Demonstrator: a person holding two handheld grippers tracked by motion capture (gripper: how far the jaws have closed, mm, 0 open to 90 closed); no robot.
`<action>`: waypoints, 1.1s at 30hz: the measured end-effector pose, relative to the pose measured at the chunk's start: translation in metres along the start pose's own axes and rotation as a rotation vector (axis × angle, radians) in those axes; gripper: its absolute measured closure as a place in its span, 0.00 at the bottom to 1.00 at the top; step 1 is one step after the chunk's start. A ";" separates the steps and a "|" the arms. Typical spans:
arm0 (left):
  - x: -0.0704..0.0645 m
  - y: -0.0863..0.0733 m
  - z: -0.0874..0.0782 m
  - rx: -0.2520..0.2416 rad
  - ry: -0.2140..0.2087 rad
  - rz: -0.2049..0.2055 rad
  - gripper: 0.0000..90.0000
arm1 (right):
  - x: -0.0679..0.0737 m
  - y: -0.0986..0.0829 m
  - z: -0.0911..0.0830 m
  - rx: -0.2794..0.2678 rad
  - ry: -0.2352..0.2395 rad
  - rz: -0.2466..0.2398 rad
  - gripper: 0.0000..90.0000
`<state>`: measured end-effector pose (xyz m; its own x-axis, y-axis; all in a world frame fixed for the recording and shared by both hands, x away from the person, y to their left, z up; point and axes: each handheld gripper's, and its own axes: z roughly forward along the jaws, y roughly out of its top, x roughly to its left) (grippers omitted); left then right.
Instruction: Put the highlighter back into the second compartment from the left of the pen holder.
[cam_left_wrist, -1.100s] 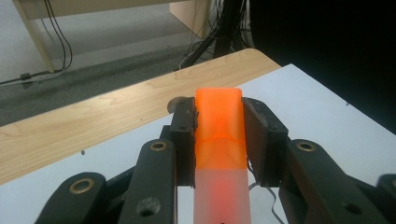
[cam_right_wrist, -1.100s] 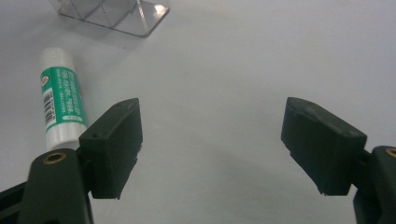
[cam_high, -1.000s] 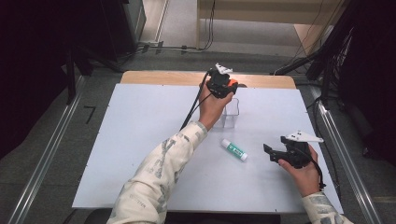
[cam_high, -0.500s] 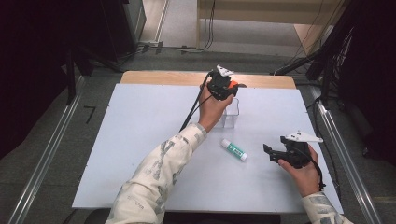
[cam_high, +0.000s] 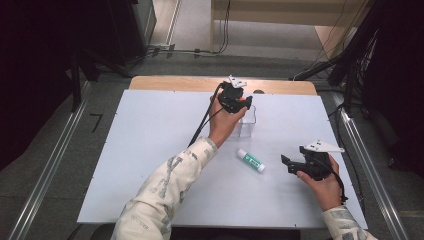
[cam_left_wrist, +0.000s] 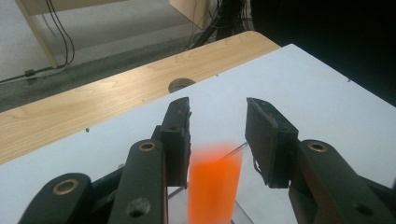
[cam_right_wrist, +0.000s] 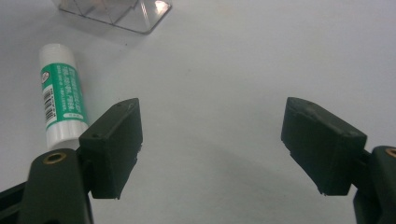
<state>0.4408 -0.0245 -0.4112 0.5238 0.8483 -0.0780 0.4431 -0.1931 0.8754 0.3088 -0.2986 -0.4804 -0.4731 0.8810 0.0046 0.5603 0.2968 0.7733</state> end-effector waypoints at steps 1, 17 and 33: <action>0.000 -0.001 0.000 -0.002 0.000 0.004 0.67 | 0.000 0.000 0.000 -0.001 0.002 -0.004 0.22; -0.010 -0.011 -0.022 -0.019 -0.034 0.011 0.42 | 0.001 -0.001 0.002 0.008 -0.003 -0.008 0.22; -0.016 -0.032 -0.049 -0.018 -0.061 0.016 0.31 | -0.001 -0.001 0.002 0.011 -0.008 -0.004 0.22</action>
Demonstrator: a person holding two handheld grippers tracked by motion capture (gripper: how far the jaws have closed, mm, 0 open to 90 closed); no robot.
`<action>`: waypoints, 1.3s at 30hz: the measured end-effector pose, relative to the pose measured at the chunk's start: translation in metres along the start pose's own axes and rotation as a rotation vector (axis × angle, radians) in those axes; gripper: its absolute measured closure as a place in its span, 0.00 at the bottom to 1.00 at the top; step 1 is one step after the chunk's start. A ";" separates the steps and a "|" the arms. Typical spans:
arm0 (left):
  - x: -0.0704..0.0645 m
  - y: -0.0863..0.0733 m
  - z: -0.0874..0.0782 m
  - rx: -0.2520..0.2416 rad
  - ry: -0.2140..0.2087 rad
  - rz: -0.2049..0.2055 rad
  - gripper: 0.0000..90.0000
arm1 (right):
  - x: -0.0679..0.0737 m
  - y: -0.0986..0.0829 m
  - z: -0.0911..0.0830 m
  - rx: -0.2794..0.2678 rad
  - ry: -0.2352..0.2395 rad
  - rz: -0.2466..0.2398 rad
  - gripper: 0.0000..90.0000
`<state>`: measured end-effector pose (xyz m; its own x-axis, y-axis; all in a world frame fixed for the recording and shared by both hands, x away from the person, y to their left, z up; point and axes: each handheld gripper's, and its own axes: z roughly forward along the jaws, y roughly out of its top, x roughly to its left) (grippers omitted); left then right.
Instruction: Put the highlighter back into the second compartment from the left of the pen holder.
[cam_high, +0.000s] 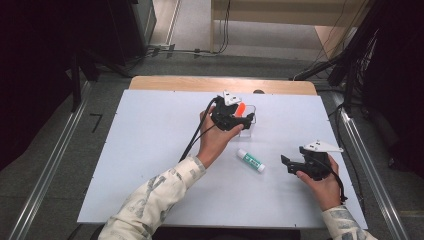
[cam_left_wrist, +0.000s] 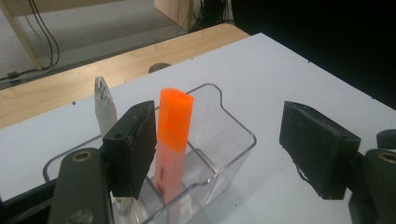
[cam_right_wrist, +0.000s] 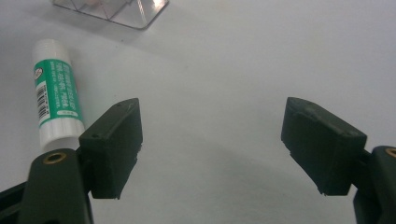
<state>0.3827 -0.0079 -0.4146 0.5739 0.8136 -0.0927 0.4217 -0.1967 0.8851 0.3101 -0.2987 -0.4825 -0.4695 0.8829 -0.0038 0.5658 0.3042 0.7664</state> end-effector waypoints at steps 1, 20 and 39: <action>0.000 -0.002 -0.002 -0.003 -0.002 -0.004 0.30 | 0.000 0.000 0.000 0.001 0.000 0.001 0.22; 0.016 -0.044 -0.039 -0.009 0.010 -0.051 0.23 | 0.001 0.000 0.001 0.004 -0.007 0.001 0.22; 0.029 -0.079 -0.072 0.014 0.037 -0.071 0.20 | 0.000 -0.002 -0.001 0.002 -0.013 0.004 0.22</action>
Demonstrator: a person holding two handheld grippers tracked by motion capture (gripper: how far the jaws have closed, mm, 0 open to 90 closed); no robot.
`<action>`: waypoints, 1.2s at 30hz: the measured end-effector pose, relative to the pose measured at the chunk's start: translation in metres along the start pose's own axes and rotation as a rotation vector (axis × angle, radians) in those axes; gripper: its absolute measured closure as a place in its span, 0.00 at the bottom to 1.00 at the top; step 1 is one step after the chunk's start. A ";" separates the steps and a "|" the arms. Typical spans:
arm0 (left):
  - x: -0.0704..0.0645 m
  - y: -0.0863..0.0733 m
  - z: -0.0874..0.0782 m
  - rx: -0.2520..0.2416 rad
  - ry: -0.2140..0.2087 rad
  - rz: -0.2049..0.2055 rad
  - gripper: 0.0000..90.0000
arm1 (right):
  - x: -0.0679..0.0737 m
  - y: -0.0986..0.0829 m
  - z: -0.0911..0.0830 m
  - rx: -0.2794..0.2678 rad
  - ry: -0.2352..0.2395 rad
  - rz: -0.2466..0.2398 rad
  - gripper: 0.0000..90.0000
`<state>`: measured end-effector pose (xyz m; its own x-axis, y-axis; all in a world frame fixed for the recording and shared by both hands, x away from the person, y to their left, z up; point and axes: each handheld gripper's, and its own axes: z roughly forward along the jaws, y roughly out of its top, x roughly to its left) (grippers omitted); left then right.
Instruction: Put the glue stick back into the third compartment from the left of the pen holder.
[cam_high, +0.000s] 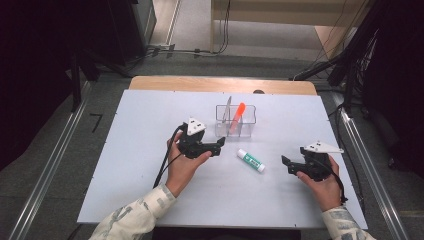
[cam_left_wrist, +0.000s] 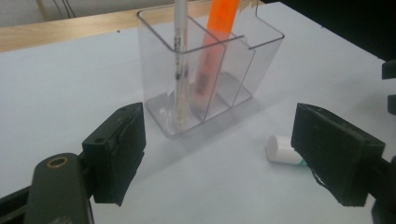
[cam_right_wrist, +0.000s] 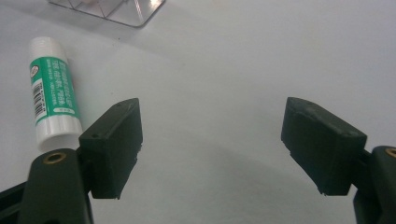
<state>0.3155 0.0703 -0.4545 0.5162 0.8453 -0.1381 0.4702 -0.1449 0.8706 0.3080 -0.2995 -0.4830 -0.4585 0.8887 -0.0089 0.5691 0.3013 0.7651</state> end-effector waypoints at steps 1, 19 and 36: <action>0.002 -0.003 -0.002 0.005 0.004 -0.004 0.20 | 0.000 0.000 0.000 -0.005 0.000 -0.003 0.22; 0.027 -0.032 -0.022 0.040 0.046 -0.072 0.19 | 0.002 0.001 0.002 -0.003 0.003 -0.008 0.22; 0.044 -0.049 -0.036 0.085 0.084 -0.090 0.19 | 0.007 0.004 0.006 -0.006 0.020 -0.018 0.22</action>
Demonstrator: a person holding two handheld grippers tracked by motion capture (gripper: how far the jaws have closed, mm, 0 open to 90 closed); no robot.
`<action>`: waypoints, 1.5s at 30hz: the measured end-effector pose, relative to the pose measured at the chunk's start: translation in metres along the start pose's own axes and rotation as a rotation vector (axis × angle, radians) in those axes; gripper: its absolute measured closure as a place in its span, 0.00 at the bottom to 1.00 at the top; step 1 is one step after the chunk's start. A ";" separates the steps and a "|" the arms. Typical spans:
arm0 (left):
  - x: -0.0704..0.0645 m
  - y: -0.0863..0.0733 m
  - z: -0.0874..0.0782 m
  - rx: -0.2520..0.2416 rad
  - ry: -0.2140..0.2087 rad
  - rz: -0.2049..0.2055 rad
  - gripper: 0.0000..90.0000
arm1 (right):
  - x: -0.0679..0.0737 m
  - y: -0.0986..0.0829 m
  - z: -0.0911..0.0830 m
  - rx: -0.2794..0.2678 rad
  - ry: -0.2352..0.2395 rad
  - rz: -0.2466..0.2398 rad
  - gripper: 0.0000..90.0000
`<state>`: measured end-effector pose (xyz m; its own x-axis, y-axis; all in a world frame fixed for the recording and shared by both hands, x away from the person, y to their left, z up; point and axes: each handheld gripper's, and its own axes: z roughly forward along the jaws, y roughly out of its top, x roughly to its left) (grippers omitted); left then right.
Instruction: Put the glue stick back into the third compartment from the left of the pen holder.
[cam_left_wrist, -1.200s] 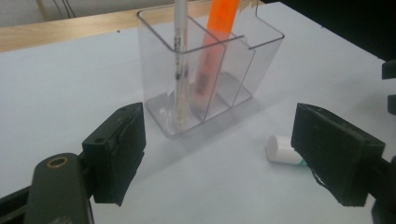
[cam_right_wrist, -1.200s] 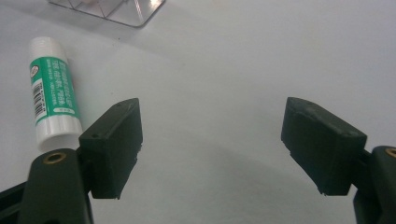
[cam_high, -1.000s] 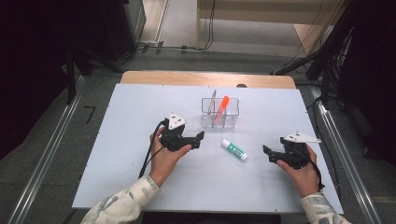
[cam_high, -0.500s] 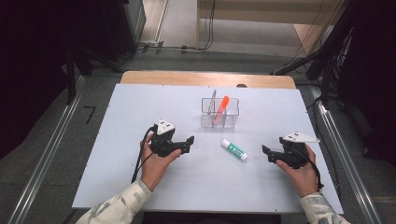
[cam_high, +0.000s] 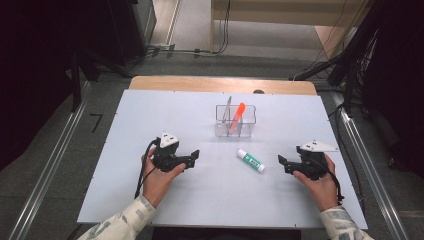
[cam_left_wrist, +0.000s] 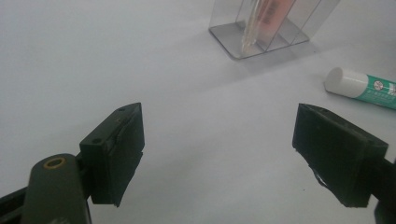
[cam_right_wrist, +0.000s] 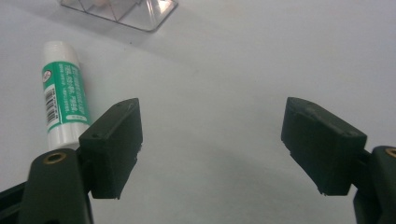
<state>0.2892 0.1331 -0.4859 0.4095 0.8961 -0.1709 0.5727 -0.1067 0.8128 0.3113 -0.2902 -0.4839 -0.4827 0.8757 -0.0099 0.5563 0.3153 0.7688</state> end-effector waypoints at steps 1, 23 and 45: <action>0.001 0.000 -0.001 -0.003 0.002 -0.006 0.19 | 0.001 0.001 0.001 -0.002 0.002 -0.004 0.22; 0.017 -0.005 -0.008 -0.004 0.032 -0.031 0.19 | 0.017 0.012 0.015 -0.014 0.063 -0.023 0.22; 0.016 -0.006 -0.007 -0.003 0.031 -0.029 0.19 | 0.052 0.024 0.041 -0.005 0.133 -0.094 0.23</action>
<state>0.2879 0.1509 -0.4895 0.3709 0.9116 -0.1773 0.5820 -0.0794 0.8093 0.3272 -0.2223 -0.4926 -0.6179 0.7862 0.0023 0.5014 0.3919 0.7714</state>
